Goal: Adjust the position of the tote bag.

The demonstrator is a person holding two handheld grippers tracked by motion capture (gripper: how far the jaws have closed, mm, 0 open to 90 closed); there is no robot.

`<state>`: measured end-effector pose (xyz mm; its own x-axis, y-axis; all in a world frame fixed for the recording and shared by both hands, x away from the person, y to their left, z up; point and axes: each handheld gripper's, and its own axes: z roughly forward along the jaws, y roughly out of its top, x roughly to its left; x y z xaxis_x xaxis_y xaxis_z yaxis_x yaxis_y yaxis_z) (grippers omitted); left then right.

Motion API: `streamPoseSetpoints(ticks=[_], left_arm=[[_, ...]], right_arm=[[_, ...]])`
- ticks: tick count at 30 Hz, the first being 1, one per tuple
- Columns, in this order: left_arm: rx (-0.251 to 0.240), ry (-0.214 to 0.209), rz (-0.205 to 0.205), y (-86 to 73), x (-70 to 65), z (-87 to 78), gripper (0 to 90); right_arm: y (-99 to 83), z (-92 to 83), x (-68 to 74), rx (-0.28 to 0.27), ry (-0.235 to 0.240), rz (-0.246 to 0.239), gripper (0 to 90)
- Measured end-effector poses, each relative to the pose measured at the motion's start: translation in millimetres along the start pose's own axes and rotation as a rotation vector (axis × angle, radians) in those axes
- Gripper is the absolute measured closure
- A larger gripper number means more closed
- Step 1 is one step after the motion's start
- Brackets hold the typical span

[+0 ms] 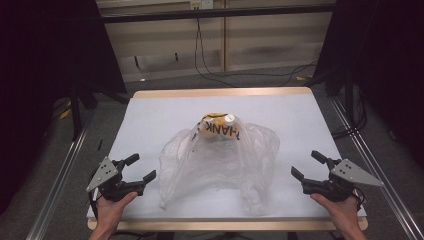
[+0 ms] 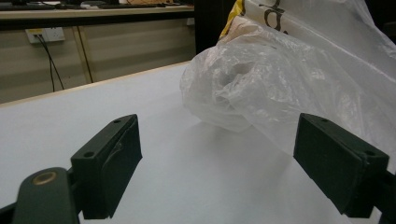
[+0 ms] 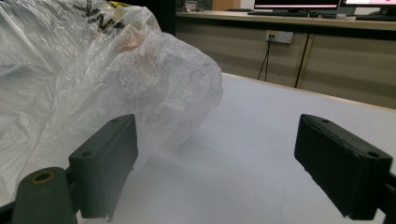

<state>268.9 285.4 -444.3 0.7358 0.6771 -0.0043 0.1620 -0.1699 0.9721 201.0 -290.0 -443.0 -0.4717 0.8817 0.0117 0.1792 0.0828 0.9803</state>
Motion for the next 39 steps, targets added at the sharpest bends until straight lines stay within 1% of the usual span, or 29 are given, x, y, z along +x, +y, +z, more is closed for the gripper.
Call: streamPoseSetpoints(ticks=[1, 4, 6, 7, 8, 9, 12, 13, 14, 15, 17, 18, 19, 20, 21, 23, 24, 25, 26, 28, 29, 30, 31, 32, 33, 35, 36, 37, 39], left_arm=[[-0.008, -0.003, -0.011, 0.1, -1.2, -0.1, 14.9], [-0.011, 0.001, -0.006, 0.8, -1.3, -1.1, 15.0], [-0.016, -0.007, -0.005, 0.8, -1.4, -1.4, 14.9], [-0.008, -0.009, -0.002, 0.7, -1.5, -1.5, 15.0], [-0.008, -0.003, -0.02, 0.7, -3.6, -0.6, 15.2], [0.001, -0.013, -0.009, 0.8, -3.4, -0.5, 15.4], [0.003, -0.012, 0.003, 2.1, -2.3, -2.1, 16.0], [0.004, -0.013, -0.004, 2.4, -2.7, -2.7, 16.7], [-0.008, -0.019, -0.022, 2.4, -4.1, -2.6, 17.2], [0.001, -0.013, -0.005, 3.3, -4.2, -3.8, 17.2], [-0.002, -0.019, -0.001, 4.4, -5.8, -5.0, 19.3], [-0.011, -0.027, -0.01, 5.2, -7.6, -4.7, 20.2], [-0.011, -0.027, -0.01, 5.2, -7.6, -4.7, 20.3], [-0.007, -0.017, -0.002, 6.4, -8.5, -5.2, 20.3], [0.0, -0.028, 0.008, 7.2, -9.0, -6.6, 20.8], [-0.011, -0.029, 0.002, 7.1, -9.6, -7.3, 21.5], [-0.009, -0.032, 0.007, 7.2, -9.6, -8.4, 21.6], [-0.002, -0.027, 0.0, 7.3, -11.0, -9.6, 22.0], [-0.016, -0.037, -0.009, 7.0, -12.0, -9.7, 22.4], [-0.003, -0.044, 0.009, 7.9, -12.7, -13.0, 22.8], [-0.009, -0.046, 0.01, 9.3, -15.6, -14.9, 23.2], [-0.018, -0.065, 0.015, 10.0, -16.2, -15.4, 23.8], [-0.018, -0.065, 0.015, 10.0, -16.2, -15.4, 24.2], [-0.023, -0.066, 0.008, 11.6, -20.2, -16.7, 24.5], [-0.027, -0.074, 0.012, 12.6, -21.2, -17.8, 25.0], [-0.041, -0.095, 0.005, 14.0, -24.2, -19.3, 26.1], [-0.041, -0.097, 0.007, 14.5, -25.7, -20.2, 27.3], [-0.041, -0.097, 0.007, 14.5, -25.7, -20.2, 28.7], [-0.031, -0.122, 0.006, 16.9, -29.0, -20.7, 29.7]], right_arm=[[0.2, -0.5, 0.5, -0.003, 0.0, -0.003, 13.2], [0.4, -1.7, 0.3, -0.009, 0.006, -0.005, 14.8], [0.8, -1.9, 1.0, -0.007, 0.001, -0.002, 15.8], [0.8, -1.5, 0.6, -0.007, 0.008, -0.001, 15.8], [0.7, -1.3, 0.6, 0.002, 0.01, 0.002, 16.9], [0.6, -0.6, 0.5, -0.002, 0.011, -0.001, 17.7], [1.4, -1.1, 0.9, 0.001, 0.014, 0.002, 18.6], [1.8, -1.2, 1.3, 0.0, 0.022, 0.007, 20.2], [2.2, -2.1, 1.7, 0.006, 0.028, 0.004, 20.6], [2.5, -1.9, 1.7, 0.004, 0.037, -0.005, 20.6], [3.6, -1.9, 2.6, 0.002, 0.049, 0.002, 22.5], [3.9, -2.3, 3.2, 0.006, 0.062, 0.003, 23.1], [4.5, -2.4, 3.9, 0.009, 0.071, 0.0, 23.2], [4.5, -2.4, 3.9, 0.009, 0.071, 0.0, 23.2], [5.0, -2.1, 4.9, 0.017, 0.084, -0.001, 25.0], [5.6, -2.1, 6.9, 0.024, 0.096, -0.003, 25.7], [6.4, -2.3, 7.9, 0.027, 0.106, -0.001, 27.0], [7.0, -2.7, 8.7, 0.032, 0.118, -0.002, 28.0], [7.7, -3.0, 10.1, 0.033, 0.123, -0.005, 28.2], [9.7, -3.5, 14.0, 0.041, 0.141, -0.001, 31.2], [10.6, -3.6, 16.2, 0.048, 0.149, -0.002, 31.4], [11.3, -3.8, 18.9, 0.053, 0.157, -0.001, 33.1], [11.3, -3.8, 18.9, 0.053, 0.157, -0.001, 33.1], [12.8, -4.0, 24.1, 0.061, 0.183, -0.01, 35.2], [13.5, -4.2, 26.2, 0.061, 0.188, -0.006, 37.4], [14.9, -4.2, 30.5, 0.062, 0.217, -0.006, 41.7], [15.5, -4.0, 32.8, 0.065, 0.228, -0.006, 43.8], [16.0, -3.8, 34.3, 0.074, 0.25, -0.01, 46.5], [15.9, -2.0, 38.4, 0.077, 0.275, -0.012, 50.0]])
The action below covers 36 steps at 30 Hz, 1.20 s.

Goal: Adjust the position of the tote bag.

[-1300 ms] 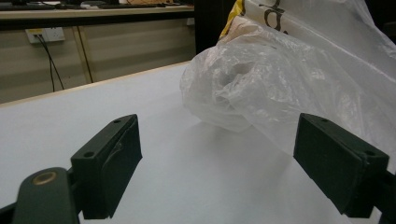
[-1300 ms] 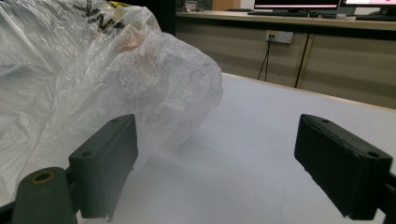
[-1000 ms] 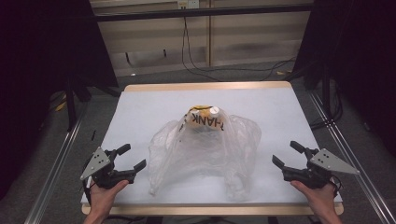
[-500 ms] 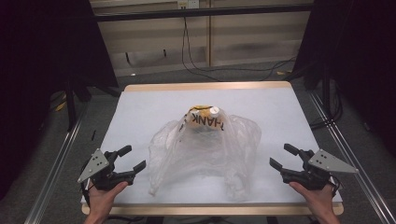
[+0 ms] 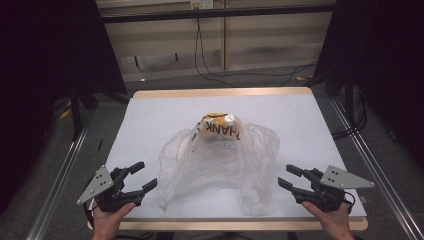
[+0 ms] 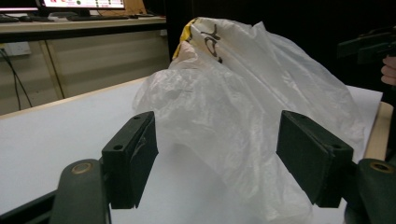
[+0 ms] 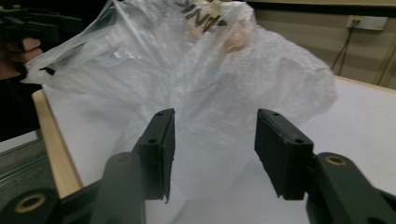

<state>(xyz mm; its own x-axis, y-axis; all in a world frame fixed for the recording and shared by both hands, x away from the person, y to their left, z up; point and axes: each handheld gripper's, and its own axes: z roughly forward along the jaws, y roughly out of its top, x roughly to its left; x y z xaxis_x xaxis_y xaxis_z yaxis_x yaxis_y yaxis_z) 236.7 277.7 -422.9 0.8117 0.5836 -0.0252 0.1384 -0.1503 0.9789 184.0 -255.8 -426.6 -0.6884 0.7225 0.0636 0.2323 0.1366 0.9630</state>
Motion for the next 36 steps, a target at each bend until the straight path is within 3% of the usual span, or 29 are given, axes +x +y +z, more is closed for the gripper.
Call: streamPoseSetpoints(ticks=[6, 10, 17, 25, 28, 29, 30, 32, 36], left_arm=[[0.023, -0.028, 0.008, 3.5, -6.5, -0.1, 35.6], [0.023, -0.054, 0.007, 5.1, -13.2, -0.9, 37.6], [0.057, -0.108, 0.029, 2.2, -22.8, -3.2, 39.1], [0.103, -0.164, 0.038, -1.4, -34.1, 7.9, 34.6], [0.122, -0.189, 0.051, -2.3, -35.2, 9.9, 38.4], [0.115, -0.205, 0.037, -3.2, -36.0, 11.1, 40.0], [0.134, -0.204, 0.052, -3.0, -35.3, 10.7, 41.4], [0.139, -0.21, 0.044, -3.9, -35.9, 11.9, 45.6], [0.171, -0.237, 0.044, -8.5, -34.3, 16.3, 52.8]], right_arm=[[0.1, 6.4, 10.3, 0.038, 0.068, -0.038, 61.4], [0.1, 10.4, 16.1, 0.058, 0.103, -0.049, 64.1], [-1.9, 18.6, 22.4, 0.09, 0.14, -0.053, 63.7], [-8.5, 35.5, 32.4, 0.184, 0.21, -0.08, 64.7], [-13.5, 44.9, 36.1, 0.241, 0.245, -0.096, 65.3], [-14.7, 47.3, 37.1, 0.255, 0.253, -0.107, 66.0], [-16.0, 50.1, 38.7, 0.271, 0.264, -0.114, 66.5], [-17.6, 55.1, 41.1, 0.296, 0.282, -0.121, 65.6], [-21.0, 59.3, 39.0, 0.325, 0.281, -0.114, 63.1]])
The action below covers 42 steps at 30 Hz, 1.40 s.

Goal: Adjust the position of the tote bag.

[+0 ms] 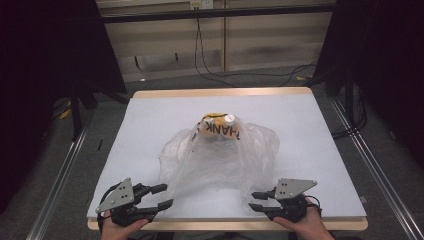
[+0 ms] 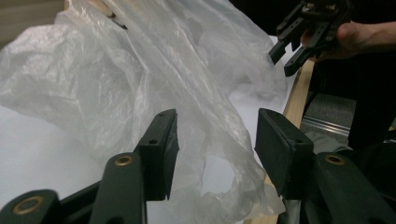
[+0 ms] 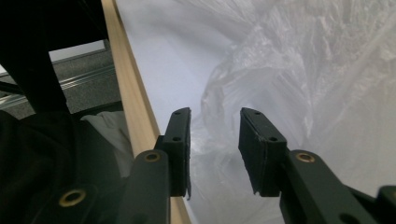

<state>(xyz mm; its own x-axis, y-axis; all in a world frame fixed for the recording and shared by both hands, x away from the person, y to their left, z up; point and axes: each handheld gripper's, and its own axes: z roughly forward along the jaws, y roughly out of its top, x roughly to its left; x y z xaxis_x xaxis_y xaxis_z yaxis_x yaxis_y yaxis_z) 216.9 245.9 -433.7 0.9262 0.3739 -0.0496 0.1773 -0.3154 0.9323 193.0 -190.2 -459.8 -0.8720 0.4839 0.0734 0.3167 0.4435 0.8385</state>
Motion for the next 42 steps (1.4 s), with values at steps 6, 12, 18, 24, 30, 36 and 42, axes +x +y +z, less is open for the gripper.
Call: streamPoseSetpoints(ticks=[6, 12, 18, 24, 30, 36, 42], left_arm=[[0.063, -0.032, 0.014, -2.6, -0.1, 6.6, 57.7], [0.088, -0.041, 0.006, -2.7, -0.6, 10.2, 59.9], [0.09, -0.036, -0.01, -5.1, 2.9, 10.7, 59.9], [0.119, -0.04, 0.007, -5.2, 1.6, 13.4, 58.2], [0.149, -0.065, 0.0, -6.3, 2.9, 18.1, 72.9], [0.165, -0.083, -0.013, -6.5, 6.8, 18.5, 86.5], [0.147, -0.084, -0.013, -5.4, 7.5, 15.3, 87.6]], right_arm=[[-3.0, 7.6, -4.7, 0.051, 0.01, 0.01, 59.1], [-4.9, 13.1, -3.8, 0.092, 0.01, -0.002, 54.0], [-7.2, 19.5, -3.9, 0.142, 0.014, -0.012, 51.1], [-9.1, 23.7, -3.5, 0.183, 0.002, -0.022, 56.8], [-9.3, 22.7, -4.9, 0.181, -0.026, -0.015, 74.9], [-7.3, 15.3, -8.6, 0.138, -0.018, -0.004, 88.4], [-5.7, 9.0, -10.5, 0.095, -0.018, -0.003, 89.2]])
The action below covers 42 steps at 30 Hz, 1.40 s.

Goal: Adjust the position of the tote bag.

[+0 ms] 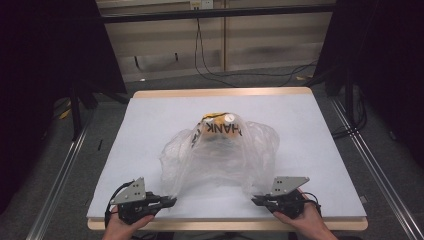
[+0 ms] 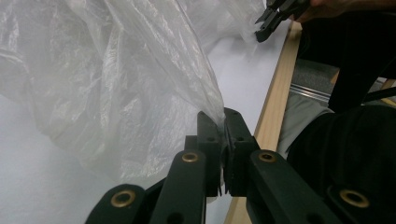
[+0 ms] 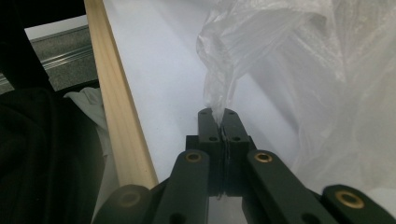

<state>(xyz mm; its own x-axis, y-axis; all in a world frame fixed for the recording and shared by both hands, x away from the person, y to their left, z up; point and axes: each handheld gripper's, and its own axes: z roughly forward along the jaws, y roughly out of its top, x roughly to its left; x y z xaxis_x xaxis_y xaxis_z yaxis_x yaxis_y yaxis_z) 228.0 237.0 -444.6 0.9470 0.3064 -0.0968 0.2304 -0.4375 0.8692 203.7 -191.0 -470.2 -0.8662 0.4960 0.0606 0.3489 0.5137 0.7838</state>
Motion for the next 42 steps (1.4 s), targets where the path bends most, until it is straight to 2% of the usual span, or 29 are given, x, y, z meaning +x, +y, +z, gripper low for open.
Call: streamPoseSetpoints(ticks=[1, 3, 4, 8, 12, 17, 21, 22, 23, 27, 28, 29, 32, 42], left_arm=[[-0.006, 0.006, -0.003, 0.5, -0.4, -0.1, 87.8], [0.0, 0.008, 0.002, 1.1, 0.0, -0.7, 87.9], [-0.016, -0.001, -0.003, 1.6, -0.6, -1.4, 87.8], [-0.028, 0.0, -0.007, 2.7, -1.9, -2.2, 87.8], [-0.032, -0.003, 0.005, 4.5, -1.7, -3.1, 87.9], [-0.056, -0.009, 0.024, 11.7, -2.5, -1.3, 88.0], [-0.085, -0.009, 0.005, 12.6, -5.6, -2.5, 88.1], [-0.085, -0.009, 0.005, 12.6, -5.6, -2.5, 88.1], [-0.096, -0.004, 0.006, 14.6, -6.0, -5.0, 88.2], [-0.116, 0.009, 0.017, 18.9, -5.2, -10.0, 88.3], [-0.135, 0.006, 0.019, 20.6, -4.4, -10.7, 88.5], [-0.141, 0.006, 0.006, 21.6, -5.0, -11.2, 88.6], [-0.156, 0.004, 0.0, 24.9, -2.4, -13.1, 89.3], [-0.189, 0.015, 0.033, 44.2, -4.3, -16.9, 89.5]], right_arm=[[1.2, -5.6, -0.7, -0.032, -0.008, -0.007, 89.6], [1.6, -8.0, -1.4, -0.048, -0.013, -0.005, 89.7], [2.2, -13.7, -3.4, -0.084, -0.028, -0.001, 89.8], [2.9, -19.9, -5.2, -0.121, -0.036, 0.011, 89.9], [4.7, -21.7, -4.6, -0.131, -0.038, 0.007, 90.0], [10.3, -24.8, -4.9, -0.172, -0.03, 0.0, 90.0], [11.6, -28.7, -4.5, -0.195, -0.033, -0.002, 90.0], [11.6, -28.7, -4.5, -0.195, -0.033, -0.002, 90.0], [13.5, -33.3, -5.0, -0.224, -0.031, 0.004, 90.0], [16.1, -37.4, -5.8, -0.245, -0.039, 0.008, 90.0], [18.6, -38.6, -6.6, -0.26, -0.03, 0.011, 90.0], [19.6, -38.8, -6.8, -0.264, -0.032, 0.005, 90.0], [23.9, -42.3, -7.3, -0.284, -0.032, 0.005, 90.0], [38.5, -52.2, -8.0, -0.329, -0.04, -0.012, 90.0]])
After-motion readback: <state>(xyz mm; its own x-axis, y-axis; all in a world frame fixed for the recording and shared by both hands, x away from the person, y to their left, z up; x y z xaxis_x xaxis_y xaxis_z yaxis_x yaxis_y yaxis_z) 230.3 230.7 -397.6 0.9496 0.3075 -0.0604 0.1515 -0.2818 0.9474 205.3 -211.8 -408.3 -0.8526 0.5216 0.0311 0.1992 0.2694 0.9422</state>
